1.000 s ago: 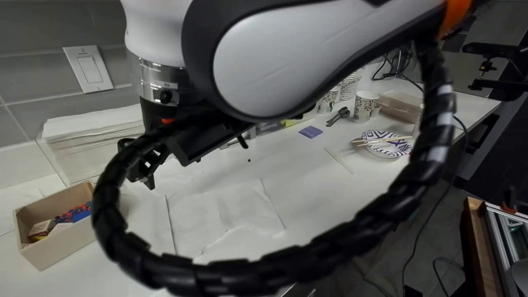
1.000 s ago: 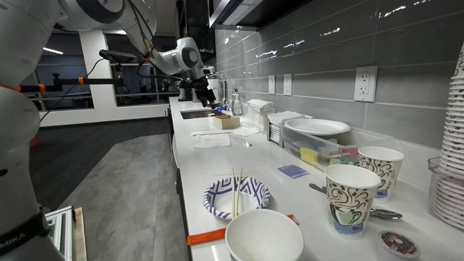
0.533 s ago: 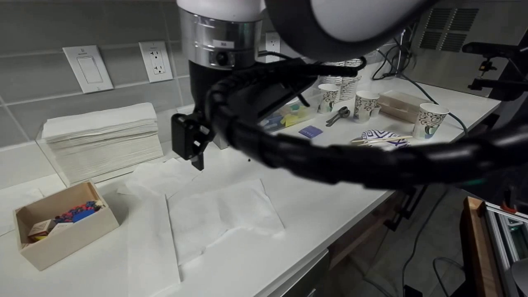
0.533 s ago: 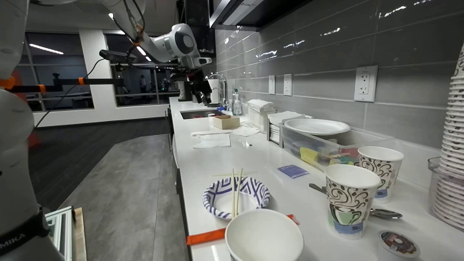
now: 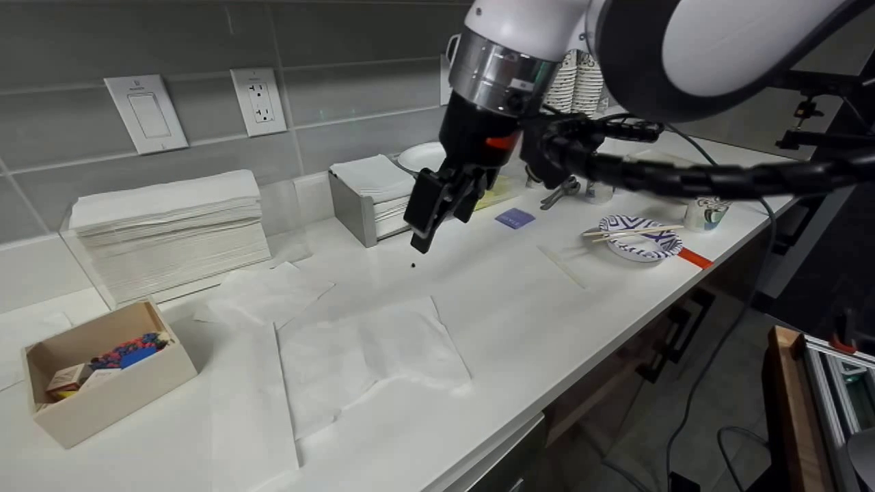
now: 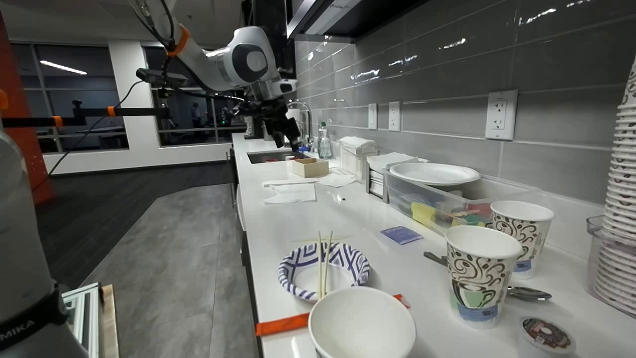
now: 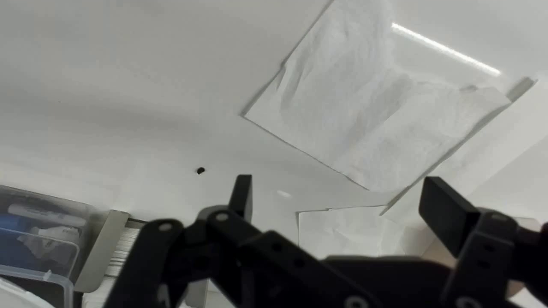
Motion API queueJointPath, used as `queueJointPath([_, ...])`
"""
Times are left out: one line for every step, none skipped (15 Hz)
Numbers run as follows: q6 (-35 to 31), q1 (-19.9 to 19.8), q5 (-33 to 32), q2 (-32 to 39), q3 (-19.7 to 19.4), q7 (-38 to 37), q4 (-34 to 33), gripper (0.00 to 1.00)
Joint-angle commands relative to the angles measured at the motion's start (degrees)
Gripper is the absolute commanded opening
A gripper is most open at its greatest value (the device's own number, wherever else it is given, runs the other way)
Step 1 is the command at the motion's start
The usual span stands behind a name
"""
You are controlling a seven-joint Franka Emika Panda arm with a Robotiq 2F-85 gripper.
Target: Use one paper towel to wipe the surface
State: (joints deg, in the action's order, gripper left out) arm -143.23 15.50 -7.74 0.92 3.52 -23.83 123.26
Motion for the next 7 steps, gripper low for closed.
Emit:
queueJointPath([-3.41, -3.22, 3.62, -1.85, 2.21, 3.08, 3.05, 1.00])
queueJointPath([-6.07, -4.01, 6.25, -3.59, 2.25, 5.65, 5.86, 1.00])
queueJointPath([-7.25, -4.45, 7.44, -4.96, 2.26, 6.81, 7.82, 1.00])
queueJointPath([-7.60, -4.62, 7.85, -5.92, 2.36, 7.17, 8.91, 1.00])
queueJointPath([-7.65, -4.65, 8.01, -6.46, 2.51, 7.22, 9.43, 1.00])
queueJointPath([-7.65, -4.64, 8.09, -6.70, 2.66, 7.23, 9.54, 1.00])
queueJointPath([-7.65, -4.62, 8.13, -6.77, 2.76, 7.23, 9.55, 1.00])
